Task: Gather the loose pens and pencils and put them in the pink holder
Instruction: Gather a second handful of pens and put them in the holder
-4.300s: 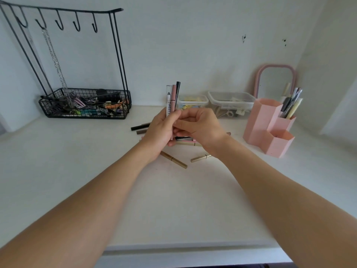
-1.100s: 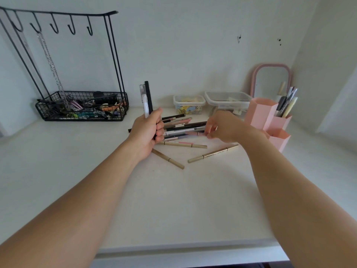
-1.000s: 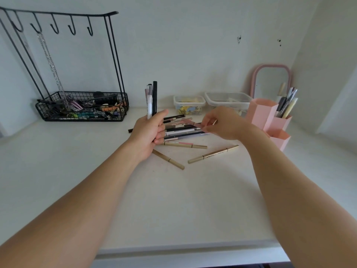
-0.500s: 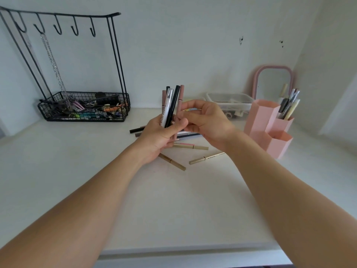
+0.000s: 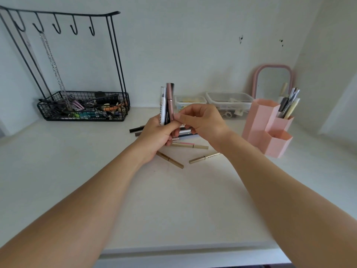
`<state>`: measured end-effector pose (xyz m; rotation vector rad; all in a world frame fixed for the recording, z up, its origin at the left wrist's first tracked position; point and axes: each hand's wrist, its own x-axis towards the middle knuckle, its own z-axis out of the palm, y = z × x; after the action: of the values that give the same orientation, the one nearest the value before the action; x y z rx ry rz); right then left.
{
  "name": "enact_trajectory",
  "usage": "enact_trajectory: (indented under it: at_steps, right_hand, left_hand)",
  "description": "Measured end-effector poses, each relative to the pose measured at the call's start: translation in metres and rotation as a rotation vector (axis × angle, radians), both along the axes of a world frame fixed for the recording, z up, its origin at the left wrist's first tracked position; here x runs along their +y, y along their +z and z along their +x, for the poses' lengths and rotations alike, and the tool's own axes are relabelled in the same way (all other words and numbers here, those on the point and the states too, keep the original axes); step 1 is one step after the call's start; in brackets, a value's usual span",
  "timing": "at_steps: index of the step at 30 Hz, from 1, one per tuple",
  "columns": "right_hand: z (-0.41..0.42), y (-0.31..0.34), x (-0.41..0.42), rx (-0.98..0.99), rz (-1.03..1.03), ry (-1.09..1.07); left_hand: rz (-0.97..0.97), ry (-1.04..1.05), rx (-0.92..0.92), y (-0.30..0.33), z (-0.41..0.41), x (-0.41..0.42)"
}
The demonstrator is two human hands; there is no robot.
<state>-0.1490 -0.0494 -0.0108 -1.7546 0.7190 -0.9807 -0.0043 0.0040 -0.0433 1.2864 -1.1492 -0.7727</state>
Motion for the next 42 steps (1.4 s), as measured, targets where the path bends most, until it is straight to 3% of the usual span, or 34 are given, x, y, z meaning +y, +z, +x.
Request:
enact_trajectory:
  at_steps: [3,7,10,16,21,29,35,38,42]
  right_hand:
    - [-0.004,-0.002,-0.014,0.083,-0.048,-0.096]
    - [-0.008,-0.008,-0.022,0.497,-0.331,-0.095]
    - [-0.005,-0.017,-0.022,0.674,-0.430,-0.031]
    - [-0.008,-0.018,-0.025,0.754,-0.388,0.023]
    - [-0.018,-0.013,-0.029,0.881,-0.236,0.073]
    - [-0.033,0.004,-0.035,0.573,-0.040,0.002]
    - [-0.037,0.006,-0.044,0.334,0.063,-0.195]
    - [-0.033,0.007,-0.041,0.085,0.255,-0.089]
    - [-0.012,0.002,-0.015,0.004,0.336,0.153]
  left_hand:
    - [-0.048,0.095,0.131,0.005,0.006,-0.002]
    - [-0.072,0.203,0.275,0.006,0.017,-0.004]
    - [-0.029,0.225,0.355,0.007,0.021,-0.006]
    - [-0.003,0.256,0.320,0.005,0.022,-0.003]
    - [0.032,0.275,0.273,0.007,0.017,0.001]
    - [0.020,0.285,0.296,0.005,0.019,-0.003]
    - [-0.035,0.319,0.399,0.006,0.021,-0.006]
    - [-0.034,0.261,0.440,0.006,0.021,-0.006]
    - [-0.020,0.100,0.464,0.009,0.010,0.000]
